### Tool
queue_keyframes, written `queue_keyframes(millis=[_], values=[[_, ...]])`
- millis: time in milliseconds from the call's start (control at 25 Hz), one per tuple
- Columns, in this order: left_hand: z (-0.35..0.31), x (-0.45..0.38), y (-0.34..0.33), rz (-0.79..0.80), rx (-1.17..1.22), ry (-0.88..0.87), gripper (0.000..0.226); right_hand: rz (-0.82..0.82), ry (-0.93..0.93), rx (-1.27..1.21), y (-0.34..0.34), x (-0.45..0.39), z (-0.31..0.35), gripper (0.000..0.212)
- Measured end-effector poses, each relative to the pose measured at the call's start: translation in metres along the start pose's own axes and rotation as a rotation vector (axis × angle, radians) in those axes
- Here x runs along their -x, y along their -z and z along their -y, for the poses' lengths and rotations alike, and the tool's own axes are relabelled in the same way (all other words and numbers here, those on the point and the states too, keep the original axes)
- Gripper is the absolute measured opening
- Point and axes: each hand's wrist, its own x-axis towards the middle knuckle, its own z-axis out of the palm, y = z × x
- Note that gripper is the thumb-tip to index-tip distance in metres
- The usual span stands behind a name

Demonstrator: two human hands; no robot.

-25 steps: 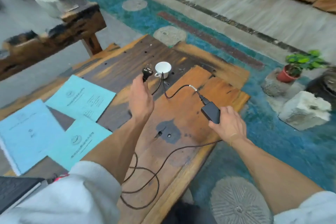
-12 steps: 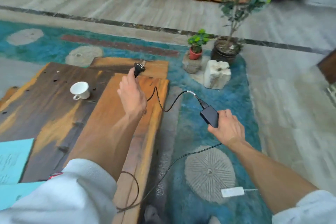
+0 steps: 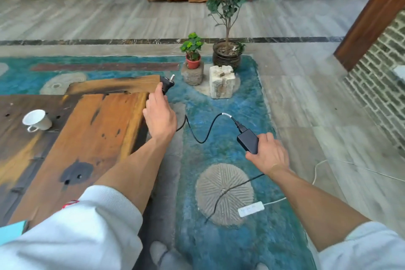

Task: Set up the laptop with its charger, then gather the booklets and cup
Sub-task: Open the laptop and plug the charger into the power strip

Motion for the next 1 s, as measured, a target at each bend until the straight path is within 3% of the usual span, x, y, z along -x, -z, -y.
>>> queue_keyframes(millis=[200, 440, 720, 1000], values=[[-0.074, 0.080, -0.028, 0.052, -0.078, 0.020, 0.038, 0.068, 0.050, -0.041, -0.010, 0.026, -0.090, 0.053], [-0.098, 0.161, -0.053, 0.201, -0.058, 0.117, 0.036, 0.181, 0.072, -0.078, -0.043, 0.066, -0.153, 0.053], [-0.071, 0.244, -0.107, 0.417, -0.101, 0.207, 0.032, 0.343, 0.079, -0.068, -0.120, 0.103, -0.181, 0.050], [0.025, 0.339, -0.228, 0.617, -0.198, 0.276, 0.036, 0.501, 0.074, -0.036, -0.289, 0.102, -0.200, 0.046]])
